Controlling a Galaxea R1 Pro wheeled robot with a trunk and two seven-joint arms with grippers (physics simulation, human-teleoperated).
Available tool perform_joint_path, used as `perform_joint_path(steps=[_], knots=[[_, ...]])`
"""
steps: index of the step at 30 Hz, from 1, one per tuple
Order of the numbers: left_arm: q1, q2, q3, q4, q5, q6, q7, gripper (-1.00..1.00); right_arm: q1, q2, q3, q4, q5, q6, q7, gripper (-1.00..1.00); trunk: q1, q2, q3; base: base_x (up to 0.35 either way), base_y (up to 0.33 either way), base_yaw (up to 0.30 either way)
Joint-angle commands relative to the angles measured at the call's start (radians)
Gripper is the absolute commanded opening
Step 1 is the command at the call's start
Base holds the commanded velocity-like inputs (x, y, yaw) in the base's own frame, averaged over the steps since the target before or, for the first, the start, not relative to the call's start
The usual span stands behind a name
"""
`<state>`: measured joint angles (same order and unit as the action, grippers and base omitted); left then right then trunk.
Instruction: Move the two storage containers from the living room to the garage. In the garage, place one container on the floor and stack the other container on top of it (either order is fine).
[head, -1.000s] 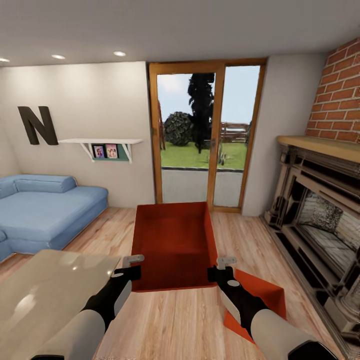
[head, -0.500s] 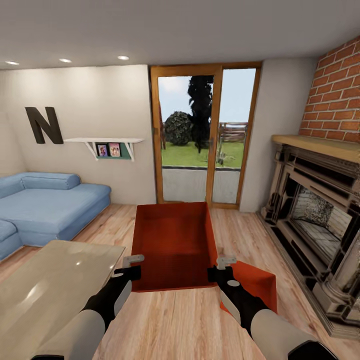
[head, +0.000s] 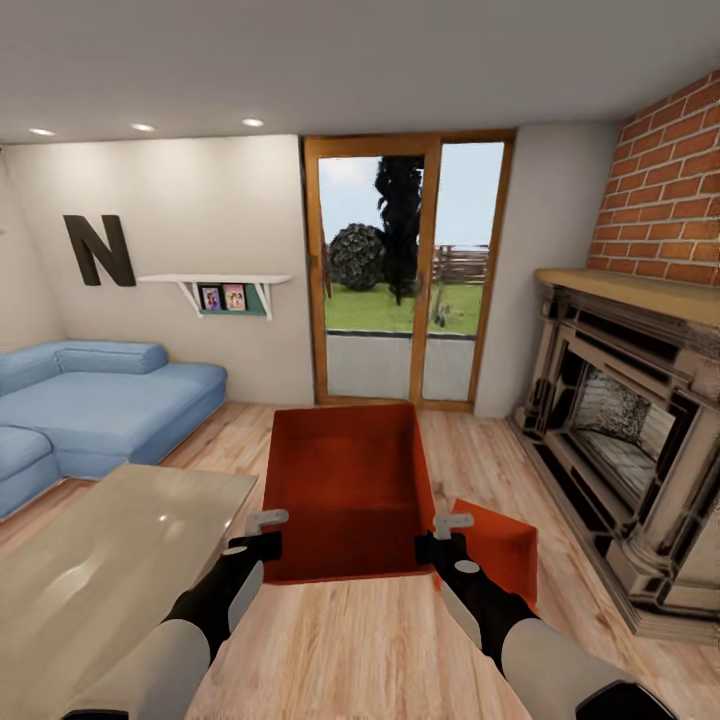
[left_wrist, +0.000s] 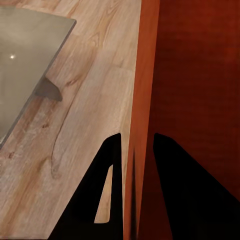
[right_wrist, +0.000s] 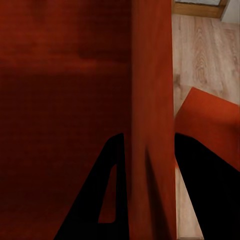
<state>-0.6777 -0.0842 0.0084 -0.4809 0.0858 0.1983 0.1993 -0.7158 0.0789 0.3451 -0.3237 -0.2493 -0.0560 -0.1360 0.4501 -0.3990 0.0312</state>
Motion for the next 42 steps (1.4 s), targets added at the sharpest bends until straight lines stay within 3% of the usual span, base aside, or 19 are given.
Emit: perform_joint_path(steps=[1, 42], knots=[[0.000, 0.000, 0.002, -0.007, -0.005, 0.006, 0.008, -1.00, -0.001, -0.001, 0.008, 0.029, -0.018, -0.006, -0.008, -1.00, 0.000, -0.001, 0.000, -0.246, 0.000, 0.000], [0.000, 0.000, 0.002, -0.009, -0.005, 0.006, 0.008, -1.00, -0.001, -0.002, 0.006, 0.029, -0.019, -0.005, -0.008, -1.00, 0.000, -0.001, 0.000, -0.009, 0.000, 0.247]])
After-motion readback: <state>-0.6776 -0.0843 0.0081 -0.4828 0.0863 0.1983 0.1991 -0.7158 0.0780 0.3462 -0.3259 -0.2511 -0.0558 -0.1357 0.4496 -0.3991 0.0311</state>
